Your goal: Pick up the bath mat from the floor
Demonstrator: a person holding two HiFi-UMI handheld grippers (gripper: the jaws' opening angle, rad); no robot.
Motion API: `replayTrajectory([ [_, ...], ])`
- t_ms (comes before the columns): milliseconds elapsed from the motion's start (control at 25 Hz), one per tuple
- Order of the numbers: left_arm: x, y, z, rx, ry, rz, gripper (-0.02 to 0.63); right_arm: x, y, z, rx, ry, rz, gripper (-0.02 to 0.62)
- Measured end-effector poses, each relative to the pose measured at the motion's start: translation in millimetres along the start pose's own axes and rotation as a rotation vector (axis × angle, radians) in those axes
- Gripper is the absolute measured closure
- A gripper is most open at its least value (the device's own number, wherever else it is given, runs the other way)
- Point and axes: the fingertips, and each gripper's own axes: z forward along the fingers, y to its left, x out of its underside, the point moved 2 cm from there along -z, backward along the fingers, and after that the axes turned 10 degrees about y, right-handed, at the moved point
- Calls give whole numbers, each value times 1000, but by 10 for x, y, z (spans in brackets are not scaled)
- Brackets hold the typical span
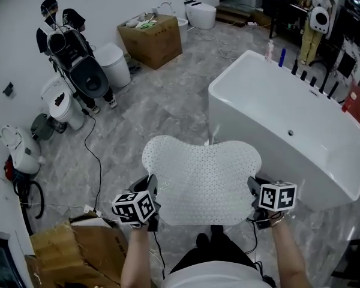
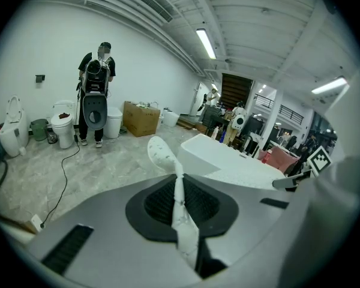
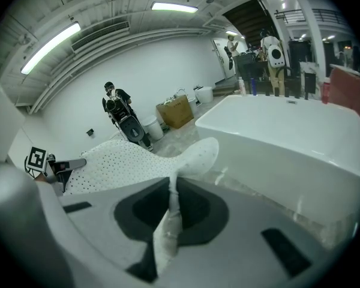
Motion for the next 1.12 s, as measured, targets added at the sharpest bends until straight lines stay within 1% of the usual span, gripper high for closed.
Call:
replayTrajectory([
  [720, -1, 30, -164, 0, -37, -31, 594, -58, 163, -51, 11, -22, -47, 568],
  [1120, 14, 63, -242, 10, -52, -33, 595, -16, 205, -105, 29, -35, -42, 568],
])
